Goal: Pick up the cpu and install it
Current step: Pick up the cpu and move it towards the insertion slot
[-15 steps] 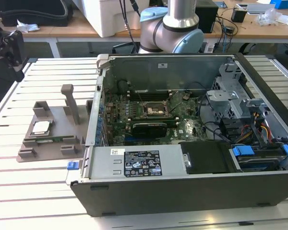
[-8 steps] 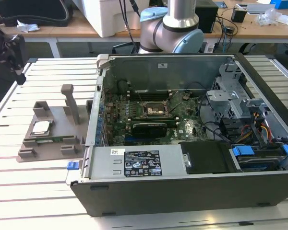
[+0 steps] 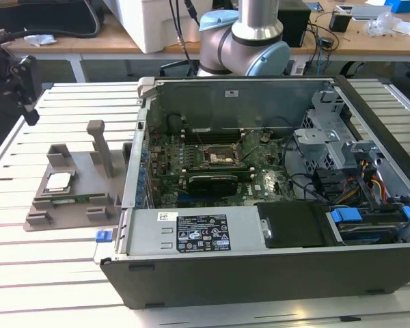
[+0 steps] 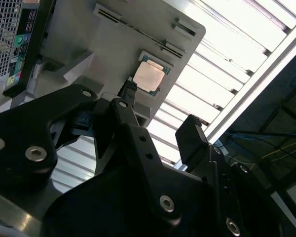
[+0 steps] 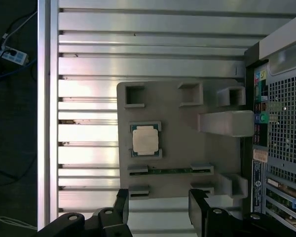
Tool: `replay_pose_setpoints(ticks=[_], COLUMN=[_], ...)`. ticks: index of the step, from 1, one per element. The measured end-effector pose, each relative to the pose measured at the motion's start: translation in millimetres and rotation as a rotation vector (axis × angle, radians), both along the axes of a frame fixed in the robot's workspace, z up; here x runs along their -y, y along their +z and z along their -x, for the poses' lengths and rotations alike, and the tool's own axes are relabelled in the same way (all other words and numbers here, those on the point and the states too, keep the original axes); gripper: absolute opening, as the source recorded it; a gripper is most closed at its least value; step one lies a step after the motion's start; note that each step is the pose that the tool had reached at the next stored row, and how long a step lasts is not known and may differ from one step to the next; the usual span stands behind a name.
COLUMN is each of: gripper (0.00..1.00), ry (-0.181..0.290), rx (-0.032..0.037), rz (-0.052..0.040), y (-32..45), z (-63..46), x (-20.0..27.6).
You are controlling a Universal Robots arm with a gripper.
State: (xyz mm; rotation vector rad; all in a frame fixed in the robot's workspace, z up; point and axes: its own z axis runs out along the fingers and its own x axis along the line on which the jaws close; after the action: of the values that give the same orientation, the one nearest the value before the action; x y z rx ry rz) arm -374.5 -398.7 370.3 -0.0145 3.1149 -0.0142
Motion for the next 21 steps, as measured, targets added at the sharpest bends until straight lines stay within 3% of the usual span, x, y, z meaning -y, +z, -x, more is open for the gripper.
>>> replay_pose_setpoints(ticks=[21], gripper=[0.60], ry=[0.000], rx=[0.0000], rz=[0.0000], y=[-15.6], z=[0.0], x=[0.0])
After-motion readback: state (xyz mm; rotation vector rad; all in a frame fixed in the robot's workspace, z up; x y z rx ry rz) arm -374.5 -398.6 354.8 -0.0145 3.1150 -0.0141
